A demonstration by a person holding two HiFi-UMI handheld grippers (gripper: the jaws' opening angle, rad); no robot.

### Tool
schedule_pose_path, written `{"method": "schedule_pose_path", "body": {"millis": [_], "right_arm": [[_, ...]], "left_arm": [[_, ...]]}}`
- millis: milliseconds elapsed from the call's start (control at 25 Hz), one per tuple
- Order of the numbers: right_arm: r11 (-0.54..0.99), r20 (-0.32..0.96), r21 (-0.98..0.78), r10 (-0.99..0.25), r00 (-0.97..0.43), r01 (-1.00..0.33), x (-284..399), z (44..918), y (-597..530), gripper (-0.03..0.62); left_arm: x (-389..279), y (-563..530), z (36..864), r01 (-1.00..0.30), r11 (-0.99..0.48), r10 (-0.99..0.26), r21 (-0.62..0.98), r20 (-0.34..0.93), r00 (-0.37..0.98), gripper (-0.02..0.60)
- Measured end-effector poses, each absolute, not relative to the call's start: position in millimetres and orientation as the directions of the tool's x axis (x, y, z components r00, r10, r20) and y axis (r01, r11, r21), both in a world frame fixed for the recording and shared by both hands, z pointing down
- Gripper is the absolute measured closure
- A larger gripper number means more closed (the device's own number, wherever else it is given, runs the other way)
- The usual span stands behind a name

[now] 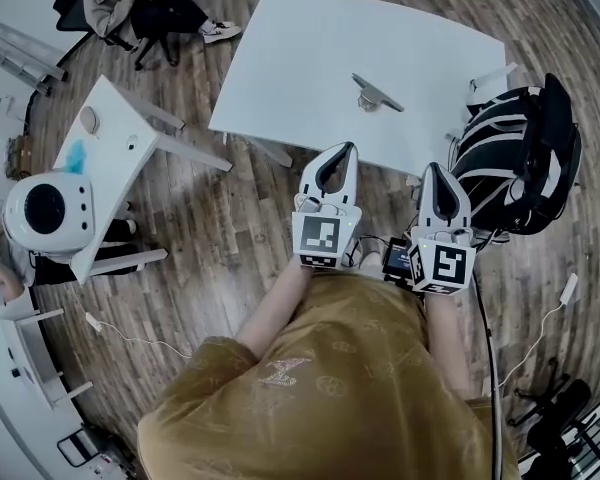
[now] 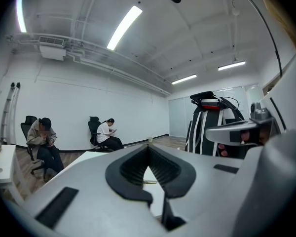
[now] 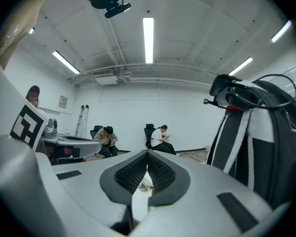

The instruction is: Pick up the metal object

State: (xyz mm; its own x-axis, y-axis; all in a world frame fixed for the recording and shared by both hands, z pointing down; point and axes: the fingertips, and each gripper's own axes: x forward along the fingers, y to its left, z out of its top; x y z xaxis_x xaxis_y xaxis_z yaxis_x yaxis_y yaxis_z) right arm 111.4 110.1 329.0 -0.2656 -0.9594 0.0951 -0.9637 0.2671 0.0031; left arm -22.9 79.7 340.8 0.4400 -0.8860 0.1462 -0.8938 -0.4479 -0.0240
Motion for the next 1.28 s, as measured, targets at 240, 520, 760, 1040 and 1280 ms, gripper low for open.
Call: {"method": "schedule_pose_path", "body": {"millis": [240,520,760,1040,1280], "right_arm": [[0.248,0.117,0.003,-0.962,-0.246,-0.969,104.4,338.3,92.6,0.586],[0.239,0.130,0.013,-0.963,-0.236,-0.971,95.5,342.7,83.1,0.585],[0.243,0.130,0.013,-0.962,-0.239,-0.970,89.9,343.3,71.5,0.586],[0.258,0.123,0.011,-0.959,-0.254,-0.966,82.7,343.6,57.9,0.586],[0.272,0.122,0.013,-0.956,-0.268,-0.962,80.7,343.8,43.1,0.585]], "left_arm": [[-32.4,60.8,351.9,-0.887,-0.461,-0.876,-0.012,0.165,0.453,0.580],[-38.3,48.9,355.0,-0.881,-0.473,-0.870,-0.005,0.163,0.466,0.579],[-46.2,39.4,356.4,-0.885,-0.466,-0.873,-0.004,0.163,0.459,0.580],[-54.4,26.7,355.2,-0.893,-0.450,-0.882,-0.001,0.157,0.445,0.579],[-57.0,12.0,354.5,-0.900,-0.437,-0.889,0.000,0.155,0.431,0.580]]}}
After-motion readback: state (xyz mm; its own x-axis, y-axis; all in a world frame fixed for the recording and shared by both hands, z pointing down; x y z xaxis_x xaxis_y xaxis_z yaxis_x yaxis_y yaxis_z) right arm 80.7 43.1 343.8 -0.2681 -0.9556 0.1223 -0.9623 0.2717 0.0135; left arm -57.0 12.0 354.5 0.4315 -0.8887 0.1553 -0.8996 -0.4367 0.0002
